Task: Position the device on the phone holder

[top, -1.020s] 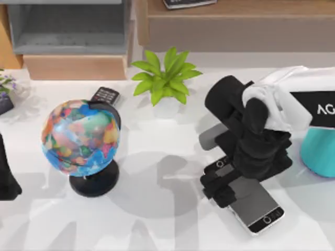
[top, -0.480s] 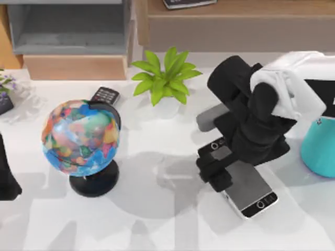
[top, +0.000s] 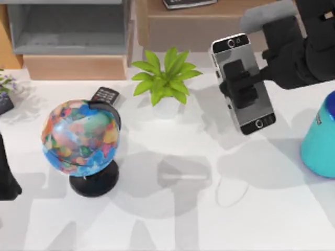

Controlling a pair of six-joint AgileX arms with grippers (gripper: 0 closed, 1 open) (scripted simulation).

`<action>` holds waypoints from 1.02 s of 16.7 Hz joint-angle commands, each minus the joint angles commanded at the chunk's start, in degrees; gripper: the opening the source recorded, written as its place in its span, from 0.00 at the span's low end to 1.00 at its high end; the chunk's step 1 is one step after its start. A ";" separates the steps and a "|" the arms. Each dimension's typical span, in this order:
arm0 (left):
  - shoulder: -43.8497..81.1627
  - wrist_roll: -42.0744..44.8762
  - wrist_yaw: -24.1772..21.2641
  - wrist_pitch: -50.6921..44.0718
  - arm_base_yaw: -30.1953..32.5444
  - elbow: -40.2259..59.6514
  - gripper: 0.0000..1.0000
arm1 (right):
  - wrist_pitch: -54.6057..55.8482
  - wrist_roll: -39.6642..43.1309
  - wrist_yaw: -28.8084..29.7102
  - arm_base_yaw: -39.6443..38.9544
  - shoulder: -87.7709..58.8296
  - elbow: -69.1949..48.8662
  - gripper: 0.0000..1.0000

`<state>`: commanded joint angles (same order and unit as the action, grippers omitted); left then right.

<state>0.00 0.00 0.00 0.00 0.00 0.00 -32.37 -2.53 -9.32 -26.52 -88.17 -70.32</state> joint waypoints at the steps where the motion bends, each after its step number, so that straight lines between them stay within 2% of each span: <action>1: 0.00 0.00 0.00 0.00 0.00 0.00 1.00 | 2.20 0.47 -1.39 1.97 2.82 0.72 0.00; 10: 0.00 0.00 0.00 0.00 0.00 0.00 1.00 | 20.11 6.82 -13.24 24.77 22.80 11.86 0.00; 17: 0.00 0.00 0.00 0.00 0.00 0.00 1.00 | 28.62 13.35 -18.54 44.82 29.80 24.41 0.00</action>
<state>0.00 0.00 0.00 0.00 0.00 0.00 -3.74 10.82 -27.87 18.30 -58.37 -45.91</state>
